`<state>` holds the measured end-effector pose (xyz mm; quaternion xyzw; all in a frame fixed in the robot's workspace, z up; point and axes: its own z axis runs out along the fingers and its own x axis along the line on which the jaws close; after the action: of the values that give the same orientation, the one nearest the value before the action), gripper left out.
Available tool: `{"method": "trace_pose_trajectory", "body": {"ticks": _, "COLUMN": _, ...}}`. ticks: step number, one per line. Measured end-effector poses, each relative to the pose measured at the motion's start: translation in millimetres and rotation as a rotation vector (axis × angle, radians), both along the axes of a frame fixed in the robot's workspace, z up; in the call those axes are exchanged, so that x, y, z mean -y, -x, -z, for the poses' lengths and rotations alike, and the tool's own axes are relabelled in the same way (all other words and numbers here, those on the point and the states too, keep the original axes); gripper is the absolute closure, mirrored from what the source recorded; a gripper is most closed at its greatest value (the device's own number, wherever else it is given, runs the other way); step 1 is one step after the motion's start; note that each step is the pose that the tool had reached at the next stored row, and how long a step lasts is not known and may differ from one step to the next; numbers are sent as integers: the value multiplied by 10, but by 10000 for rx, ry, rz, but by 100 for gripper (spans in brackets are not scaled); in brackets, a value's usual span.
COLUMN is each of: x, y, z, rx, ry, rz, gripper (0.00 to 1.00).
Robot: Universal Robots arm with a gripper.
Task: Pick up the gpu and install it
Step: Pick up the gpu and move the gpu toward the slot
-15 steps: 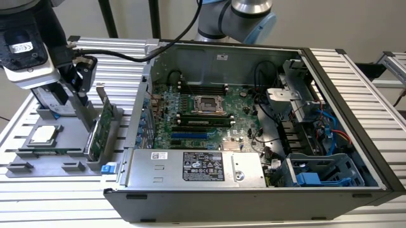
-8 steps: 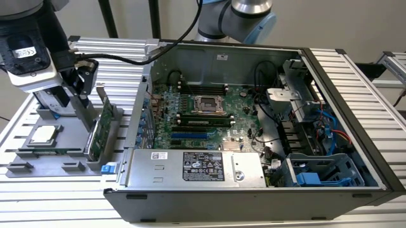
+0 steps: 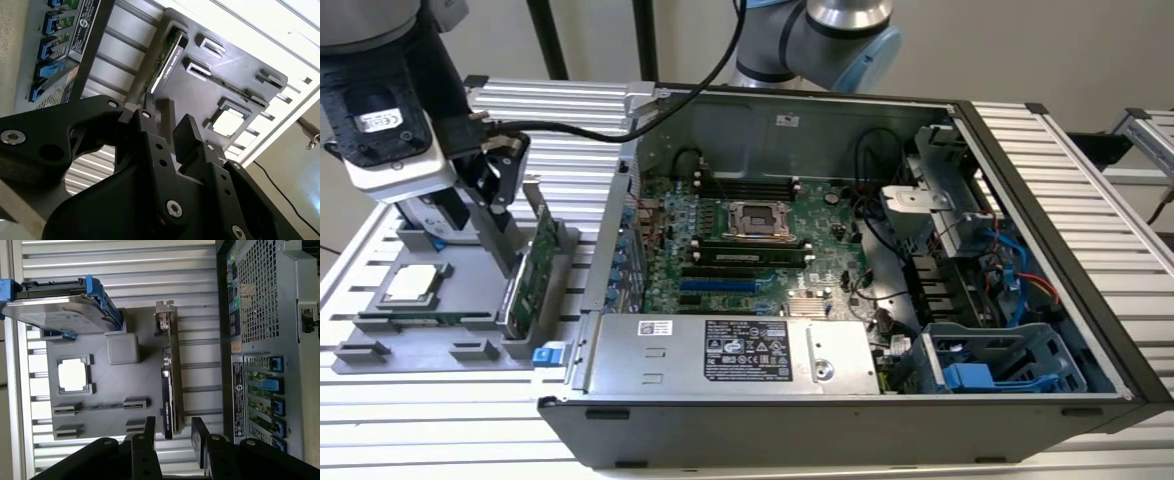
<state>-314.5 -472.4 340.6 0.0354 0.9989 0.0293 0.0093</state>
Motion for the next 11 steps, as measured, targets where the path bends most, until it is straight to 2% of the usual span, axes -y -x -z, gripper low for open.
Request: {"method": "trace_pose_trajectory", "body": {"ticks": 11, "x": 0, "y": -3, "z": 104, "rx": -1, "ry": 1, "rz": 0, "gripper": 0}}
